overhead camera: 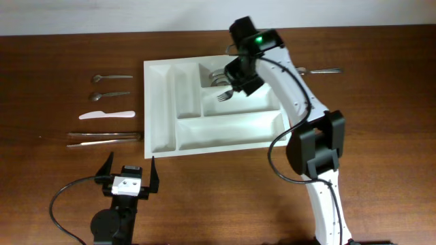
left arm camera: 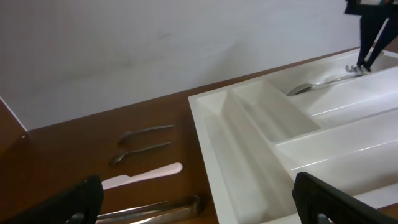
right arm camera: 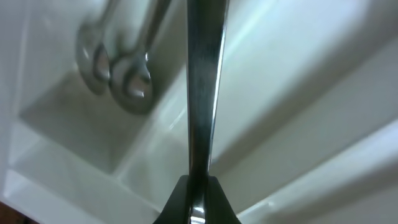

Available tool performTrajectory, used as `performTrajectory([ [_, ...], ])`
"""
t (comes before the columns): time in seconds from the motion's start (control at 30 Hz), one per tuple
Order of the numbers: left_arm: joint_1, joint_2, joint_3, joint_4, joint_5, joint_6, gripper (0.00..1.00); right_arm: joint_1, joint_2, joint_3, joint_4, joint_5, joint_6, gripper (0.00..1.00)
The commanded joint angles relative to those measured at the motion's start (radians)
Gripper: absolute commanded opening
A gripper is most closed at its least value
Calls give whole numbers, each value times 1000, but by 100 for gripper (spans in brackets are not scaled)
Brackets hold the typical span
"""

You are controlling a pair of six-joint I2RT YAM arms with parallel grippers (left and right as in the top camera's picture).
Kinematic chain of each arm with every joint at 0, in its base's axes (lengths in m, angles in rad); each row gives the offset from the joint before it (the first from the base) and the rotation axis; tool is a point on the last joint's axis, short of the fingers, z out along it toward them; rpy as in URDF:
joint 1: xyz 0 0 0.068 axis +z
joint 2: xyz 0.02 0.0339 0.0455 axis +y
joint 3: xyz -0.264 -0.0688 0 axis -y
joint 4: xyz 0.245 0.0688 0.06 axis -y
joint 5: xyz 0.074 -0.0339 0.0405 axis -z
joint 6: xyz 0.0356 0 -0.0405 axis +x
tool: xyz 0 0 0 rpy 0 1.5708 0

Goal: Pack container
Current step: 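Lift the fork and carry it over the tray's middle compartment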

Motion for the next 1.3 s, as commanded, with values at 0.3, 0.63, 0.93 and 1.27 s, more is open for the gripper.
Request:
performTrajectory([
  [0.3, -3, -7, -8, 2, -7, 15, 99, 17, -55, 24, -128, 121, 222, 4],
  [0.63, -3, -7, -8, 2, -7, 15, 99, 20, -19, 22, -130, 128, 245, 4],
  [0.93, -3, -7, -8, 2, -7, 15, 99, 37, 32, 16, -127, 133, 245, 4],
  [1.27, -3, -7, -8, 2, -7, 15, 99, 51, 85, 16, -128, 138, 218, 4],
])
